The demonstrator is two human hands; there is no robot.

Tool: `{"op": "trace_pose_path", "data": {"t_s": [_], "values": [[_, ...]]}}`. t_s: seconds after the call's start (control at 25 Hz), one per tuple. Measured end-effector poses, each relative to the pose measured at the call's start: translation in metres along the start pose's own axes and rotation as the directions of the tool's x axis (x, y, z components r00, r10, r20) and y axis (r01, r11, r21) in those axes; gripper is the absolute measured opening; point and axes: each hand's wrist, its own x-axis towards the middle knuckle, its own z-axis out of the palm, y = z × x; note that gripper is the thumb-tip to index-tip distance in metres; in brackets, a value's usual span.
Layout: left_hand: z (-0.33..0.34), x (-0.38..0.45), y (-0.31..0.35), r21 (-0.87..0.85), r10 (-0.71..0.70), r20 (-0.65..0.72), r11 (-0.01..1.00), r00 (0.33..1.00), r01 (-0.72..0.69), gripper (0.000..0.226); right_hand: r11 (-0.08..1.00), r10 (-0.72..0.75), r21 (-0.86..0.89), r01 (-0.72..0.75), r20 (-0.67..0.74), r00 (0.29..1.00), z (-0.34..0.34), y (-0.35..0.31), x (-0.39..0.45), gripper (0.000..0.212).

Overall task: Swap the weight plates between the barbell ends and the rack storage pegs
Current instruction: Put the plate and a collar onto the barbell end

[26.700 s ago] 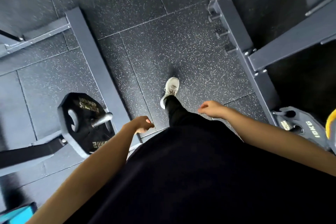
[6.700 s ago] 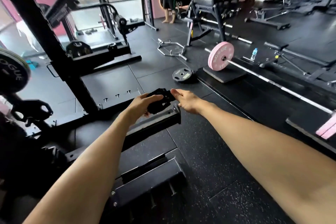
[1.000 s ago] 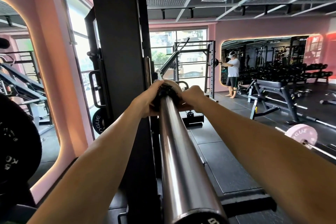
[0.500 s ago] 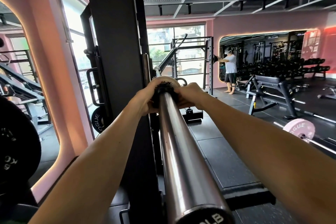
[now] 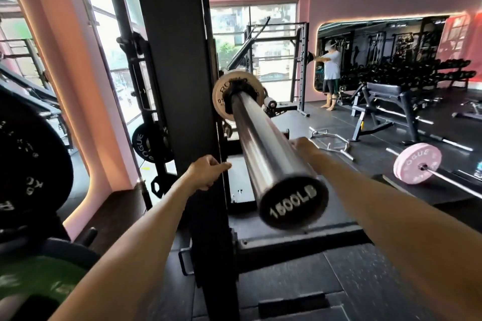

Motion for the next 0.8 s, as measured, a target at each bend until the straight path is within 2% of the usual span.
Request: {"op": "trace_pose_path", "data": {"t_s": [0.08, 0.16, 0.32, 0.48, 0.64, 0.8], "values": [[0.019, -0.028, -0.039, 0.172, -0.072, 0.015, 0.983, 0.997, 0.069, 0.036, 0.992, 0.045, -0.117, -0.038, 0.053, 0.998, 0.015, 0.038, -0.029, 0.044], [0.044, -0.052, -0.079, 0.382, -0.118, 0.021, 0.918, 0.993, 0.102, 0.036, 0.988, 0.083, -0.136, -0.073, 0.07, 0.994, 0.034, 0.087, -0.052, 0.037], [0.103, -0.111, -0.148, 0.532, -0.228, 0.156, 0.839, 0.961, 0.113, 0.037, 0.959, 0.251, -0.167, -0.231, 0.116, 0.961, 0.072, 0.174, -0.123, 0.036], [0.176, -0.184, -0.203, 0.636, -0.359, 0.353, 0.769, 0.864, 0.06, 0.04, 0.898, 0.435, -0.167, -0.408, 0.176, 0.883, 0.098, 0.262, -0.22, 0.043], [0.24, -0.244, -0.24, 0.706, -0.447, 0.466, 0.708, 0.764, -0.016, 0.039, 0.803, 0.595, -0.105, -0.586, 0.196, 0.78, 0.109, 0.332, -0.315, 0.047], [0.306, -0.298, -0.273, 0.743, -0.515, 0.573, 0.655, 0.638, -0.138, 0.046, 0.655, 0.747, -0.03, -0.755, 0.18, 0.64, 0.116, 0.39, -0.417, 0.046]]}}
